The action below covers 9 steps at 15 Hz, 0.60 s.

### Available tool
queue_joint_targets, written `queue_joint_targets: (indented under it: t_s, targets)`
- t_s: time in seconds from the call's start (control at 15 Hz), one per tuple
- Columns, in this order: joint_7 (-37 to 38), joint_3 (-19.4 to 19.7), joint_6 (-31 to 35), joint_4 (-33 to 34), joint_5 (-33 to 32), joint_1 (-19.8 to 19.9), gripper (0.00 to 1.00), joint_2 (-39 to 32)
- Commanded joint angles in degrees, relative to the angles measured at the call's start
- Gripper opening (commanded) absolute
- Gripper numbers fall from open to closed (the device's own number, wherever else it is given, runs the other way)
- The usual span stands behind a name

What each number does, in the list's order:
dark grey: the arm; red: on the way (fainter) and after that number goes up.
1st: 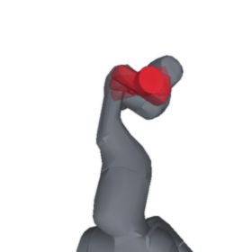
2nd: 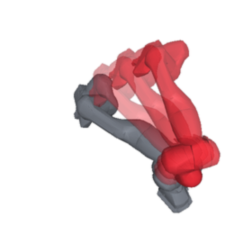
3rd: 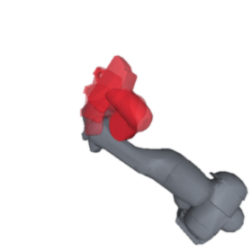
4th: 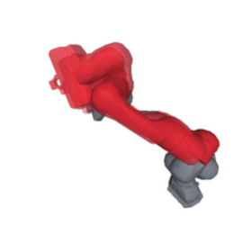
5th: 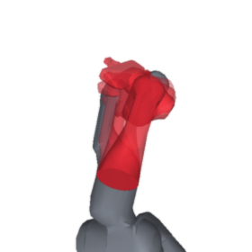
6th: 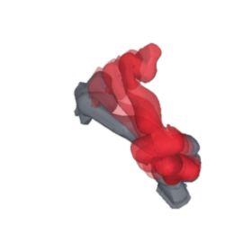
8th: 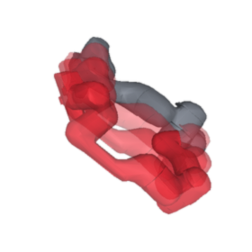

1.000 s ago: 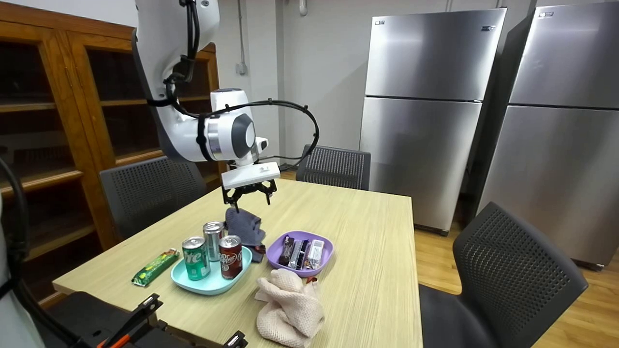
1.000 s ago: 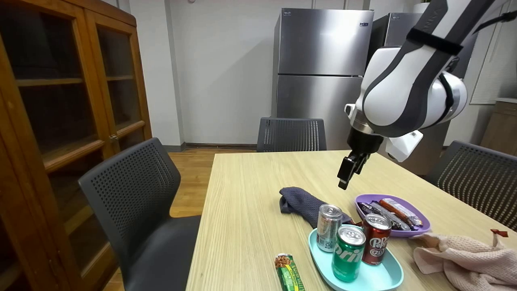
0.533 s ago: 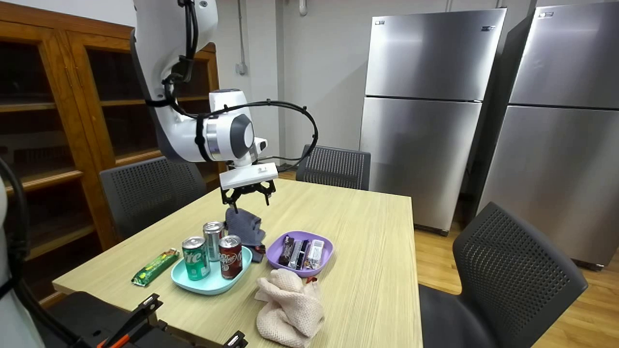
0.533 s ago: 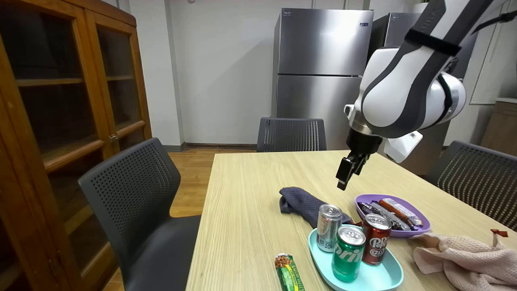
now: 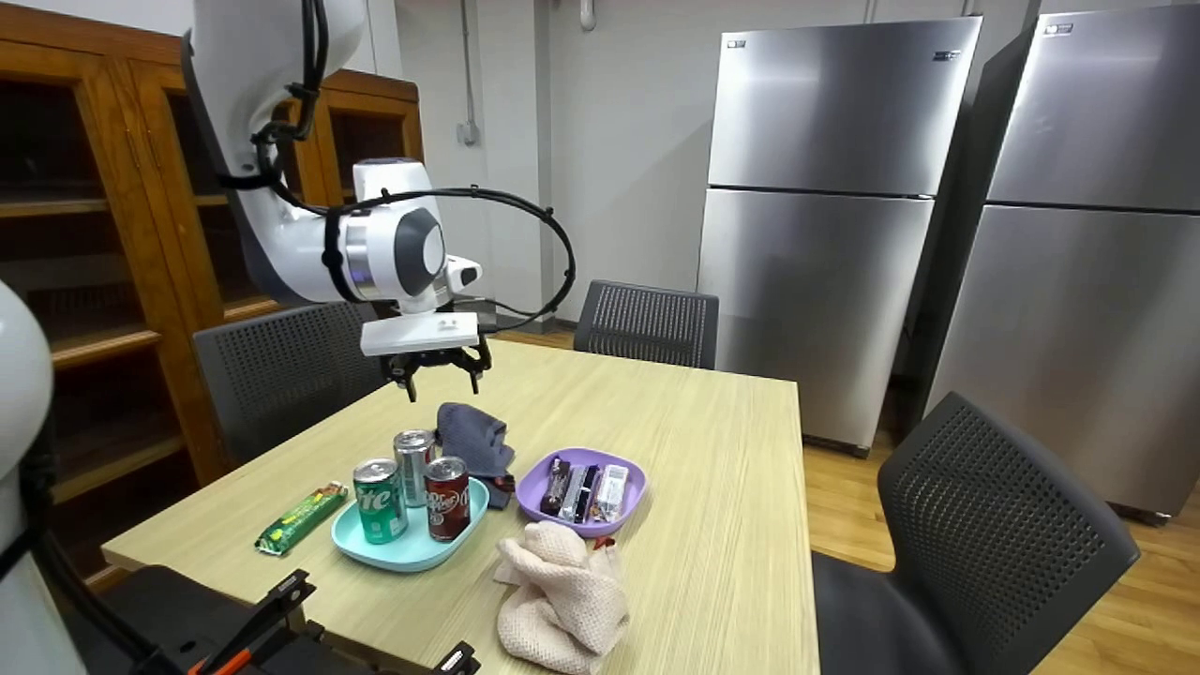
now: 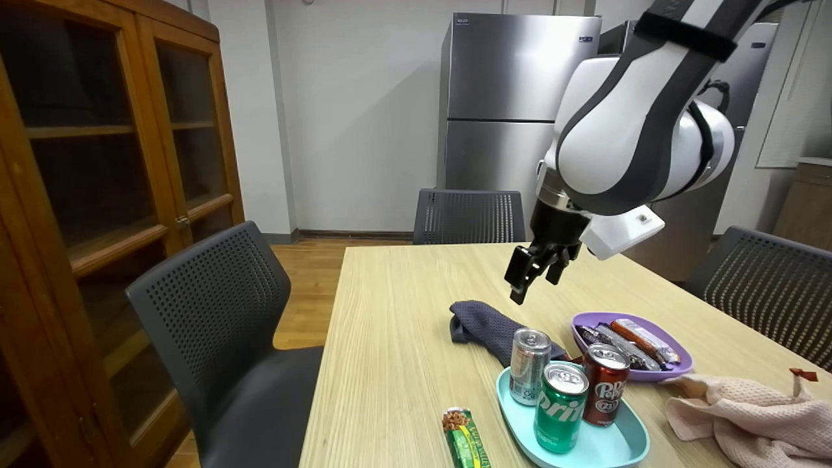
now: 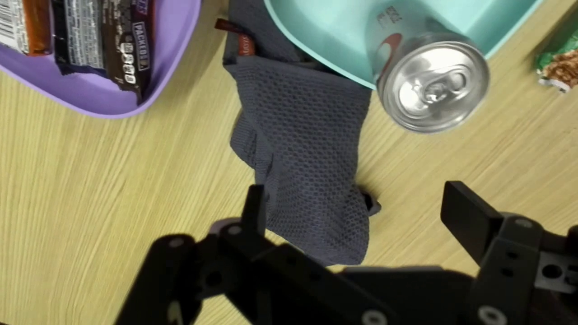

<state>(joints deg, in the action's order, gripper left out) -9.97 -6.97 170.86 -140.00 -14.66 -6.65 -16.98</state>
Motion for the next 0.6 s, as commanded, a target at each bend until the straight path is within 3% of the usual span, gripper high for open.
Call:
queue_joint_targets:
  t_s: [0.0,0.33,0.53]
  targets:
    - [10.8,2.8,-1.9,-3.2,-1.1,-7.0,1.0,5.4]
    - [25.8,7.5,-4.6,-2.4,-8.4,-18.5,1.0,7.5]
    - [30.6,6.0,-6.1,-1.0,-8.5,-22.1,1.0,5.5]
